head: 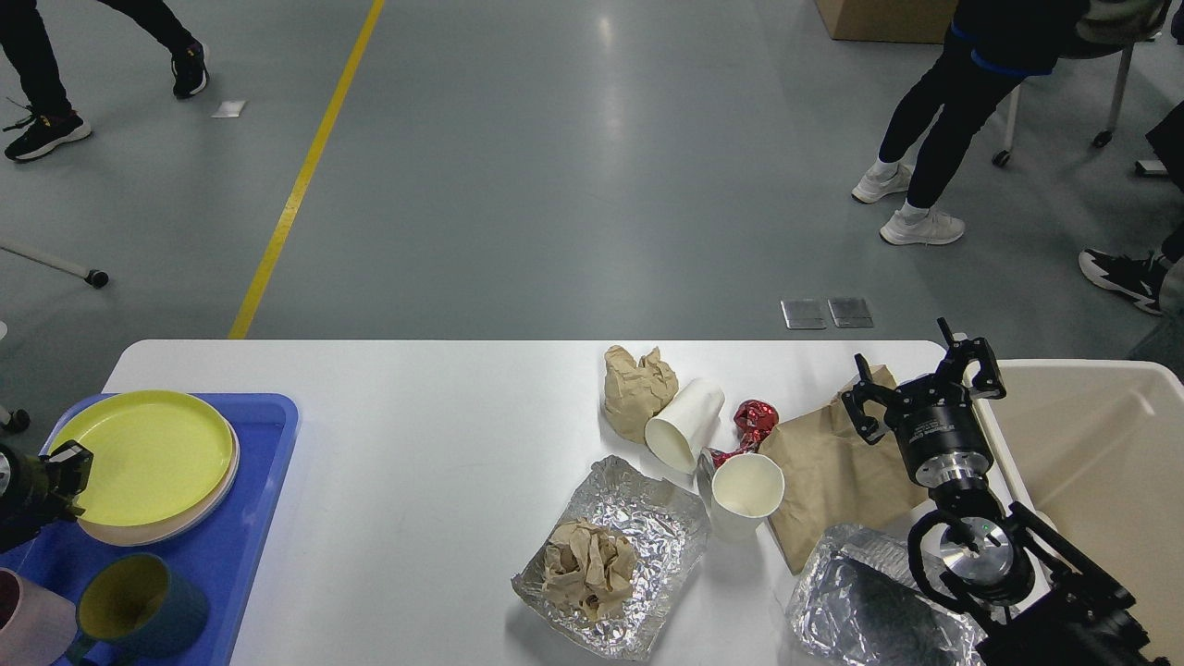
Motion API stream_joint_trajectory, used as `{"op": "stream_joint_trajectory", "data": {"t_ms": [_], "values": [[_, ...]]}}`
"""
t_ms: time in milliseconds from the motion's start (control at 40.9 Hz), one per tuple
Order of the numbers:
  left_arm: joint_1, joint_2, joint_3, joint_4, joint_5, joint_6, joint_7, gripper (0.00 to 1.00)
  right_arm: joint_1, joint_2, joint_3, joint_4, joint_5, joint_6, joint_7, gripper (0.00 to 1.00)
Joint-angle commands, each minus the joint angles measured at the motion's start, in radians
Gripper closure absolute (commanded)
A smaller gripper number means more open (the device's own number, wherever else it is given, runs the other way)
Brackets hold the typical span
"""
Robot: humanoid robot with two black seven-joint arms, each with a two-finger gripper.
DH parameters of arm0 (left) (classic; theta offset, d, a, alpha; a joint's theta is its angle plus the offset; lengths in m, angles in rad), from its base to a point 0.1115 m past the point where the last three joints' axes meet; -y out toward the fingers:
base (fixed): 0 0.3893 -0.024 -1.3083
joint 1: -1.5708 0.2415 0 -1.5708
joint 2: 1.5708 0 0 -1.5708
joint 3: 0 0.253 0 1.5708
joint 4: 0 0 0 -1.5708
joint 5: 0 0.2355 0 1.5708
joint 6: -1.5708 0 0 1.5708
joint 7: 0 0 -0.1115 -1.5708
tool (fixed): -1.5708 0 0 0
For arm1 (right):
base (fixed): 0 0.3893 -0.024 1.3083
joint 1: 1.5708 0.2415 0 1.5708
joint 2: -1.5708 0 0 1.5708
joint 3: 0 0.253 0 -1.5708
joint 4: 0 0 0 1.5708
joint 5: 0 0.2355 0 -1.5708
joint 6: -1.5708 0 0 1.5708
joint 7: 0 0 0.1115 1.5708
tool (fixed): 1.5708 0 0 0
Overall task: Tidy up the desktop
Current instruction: 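Release the yellow plate and hold the left gripper beside the tray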
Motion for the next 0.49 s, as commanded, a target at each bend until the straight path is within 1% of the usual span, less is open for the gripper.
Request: {"op": "stream_joint_trajectory", "data": {"t_ms": [0, 147, 220, 244, 293, 318, 342, 366, 415, 464], "values": [[0.000, 0.000, -0.011, -0.006, 0.000, -0.009, 0.003, 1.00, 0.000, 0.000, 0.000, 0.000, 0.000, 0.000, 0.000, 0.00], [0.000, 0.000, -0.034, -0.018, -0.002, -0.040, 0.004, 0.96, 0.000, 0.000, 0.000, -0.001, 0.000, 0.000, 0.000, 0.00], [-0.001, 0.000, -0.036, -0.018, -0.002, -0.048, 0.003, 0.91, 0.000, 0.000, 0.000, -0.001, 0.000, 0.000, 0.000, 0.00], [-0.001, 0.000, -0.036, -0.018, -0.002, -0.048, 0.003, 0.86, 0.000, 0.000, 0.000, -0.001, 0.000, 0.000, 0.000, 0.00], [-0.001, 0.000, -0.036, -0.018, -0.002, -0.034, 0.003, 0.72, 0.000, 0.000, 0.000, -0.001, 0.000, 0.000, 0.000, 0.00], [-0.001, 0.001, -0.036, -0.016, -0.003, -0.028, 0.001, 0.54, 0.000, 0.000, 0.000, -0.001, 0.000, 0.000, 0.000, 0.00], [-0.001, 0.001, -0.036, -0.016, -0.003, -0.023, 0.001, 0.47, 0.000, 0.000, 0.000, -0.001, 0.000, 0.000, 0.000, 0.00], [-0.001, 0.001, -0.036, -0.016, -0.003, -0.010, -0.003, 0.36, 0.000, 0.000, 0.000, -0.001, 0.000, 0.000, 0.000, 0.00], [-0.001, 0.001, -0.036, -0.016, -0.002, 0.006, -0.002, 0.24, 0.000, 0.000, 0.000, -0.001, 0.000, 0.000, 0.000, 0.00], [-0.001, 0.000, -0.036, -0.016, -0.002, 0.012, 0.000, 0.15, 0.000, 0.000, 0.000, -0.001, 0.000, 0.000, 0.000, 0.00]]}}
